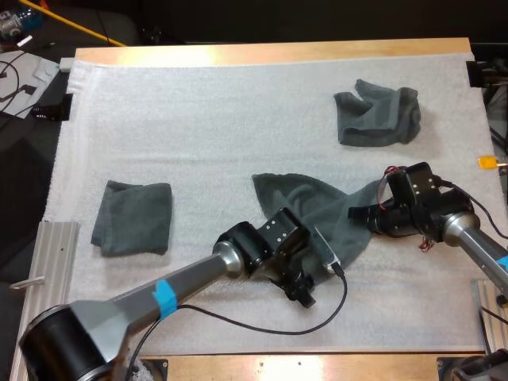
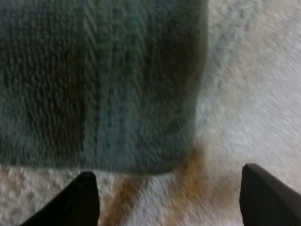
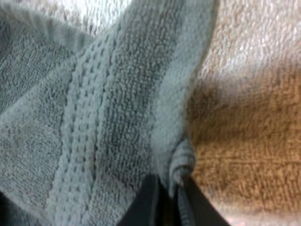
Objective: Pick towel from pile, fold and stack
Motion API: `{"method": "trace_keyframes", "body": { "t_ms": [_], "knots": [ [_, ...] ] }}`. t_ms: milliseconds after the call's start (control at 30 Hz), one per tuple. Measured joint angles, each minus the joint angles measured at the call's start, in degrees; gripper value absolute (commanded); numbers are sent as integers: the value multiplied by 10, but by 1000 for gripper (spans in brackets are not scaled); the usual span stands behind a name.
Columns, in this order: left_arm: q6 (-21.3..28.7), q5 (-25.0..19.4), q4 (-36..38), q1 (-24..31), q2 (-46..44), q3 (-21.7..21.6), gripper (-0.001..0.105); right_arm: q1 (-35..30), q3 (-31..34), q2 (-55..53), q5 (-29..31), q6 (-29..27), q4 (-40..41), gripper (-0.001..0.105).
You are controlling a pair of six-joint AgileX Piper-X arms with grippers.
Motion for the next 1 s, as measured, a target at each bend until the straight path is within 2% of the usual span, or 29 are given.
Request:
{"method": "trace_keyframes", "body": {
  "t_ms": [367, 433, 500, 567, 633, 800, 867, 1000],
  "knots": [
    [-9, 0, -34, 0, 75, -17, 61, -1, 0, -3, 0, -2, 3, 0],
    [-10, 0, -37, 0, 83, -21, 59, -1, 0, -3, 0, -3, 4, 0],
    [-10, 0, -38, 0, 87, -24, 53, -1, 0, -4, 0, -3, 6, 0],
    [-10, 0, -40, 0, 90, -26, 54, -1, 0, -4, 0, -3, 6, 0],
    [-11, 0, -42, 0, 91, -26, 44, -1, 0, -4, 0, -3, 6, 0],
    [-13, 0, -36, 0, 95, -30, 13, -1, 0, -4, 0, -4, 6, 0],
    [-15, -1, -27, 0, 98, -34, 8, -1, 0, -4, 0, -4, 6, 0],
    [-16, -2, -5, 0, 100, -49, 7, -1, 0, -4, 0, -4, 6, 0]
  ]
}}
